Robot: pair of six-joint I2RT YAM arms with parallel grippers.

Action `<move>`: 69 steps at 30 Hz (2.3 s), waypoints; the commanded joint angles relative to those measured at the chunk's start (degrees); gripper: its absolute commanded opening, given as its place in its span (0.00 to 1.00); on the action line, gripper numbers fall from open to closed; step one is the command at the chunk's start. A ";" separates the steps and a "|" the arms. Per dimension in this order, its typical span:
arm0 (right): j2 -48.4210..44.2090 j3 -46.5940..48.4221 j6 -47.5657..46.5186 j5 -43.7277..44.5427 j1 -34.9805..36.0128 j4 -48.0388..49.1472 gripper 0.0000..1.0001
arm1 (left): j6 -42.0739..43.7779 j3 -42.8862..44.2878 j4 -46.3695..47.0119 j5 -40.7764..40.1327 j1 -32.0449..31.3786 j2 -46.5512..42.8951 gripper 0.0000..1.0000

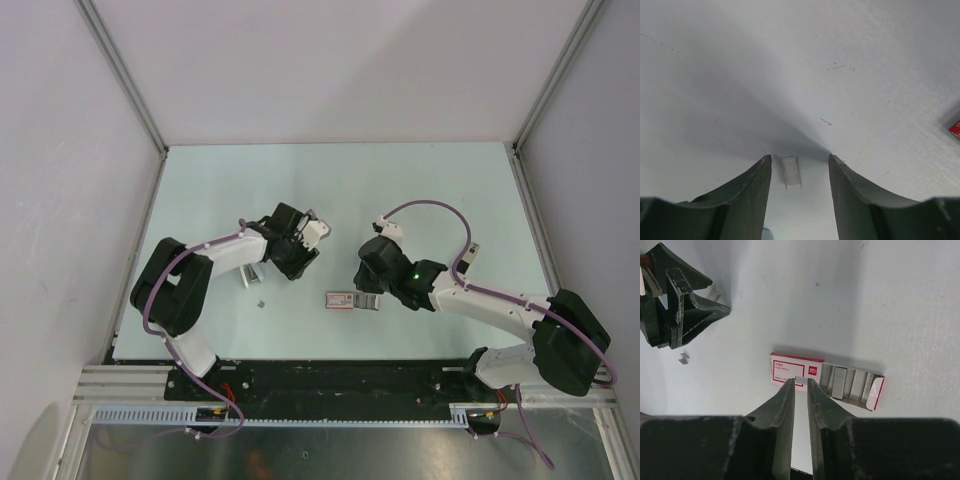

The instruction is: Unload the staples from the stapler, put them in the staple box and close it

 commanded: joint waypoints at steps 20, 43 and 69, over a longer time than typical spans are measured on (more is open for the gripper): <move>-2.01 -0.35 0.82 0.59 -0.40 1.33 0.20 | 1.74 0.31 -4.24 -1.33 2.31 0.95 0.37; -1.78 -0.35 0.69 -0.31 0.32 3.48 0.16 | -0.23 3.99 -5.04 5.03 1.57 -0.16 0.06; -23.49 -0.97 -4.62 -21.52 -4.32 36.34 0.67 | -76.89 17.84 46.12 68.77 8.49 -12.08 0.04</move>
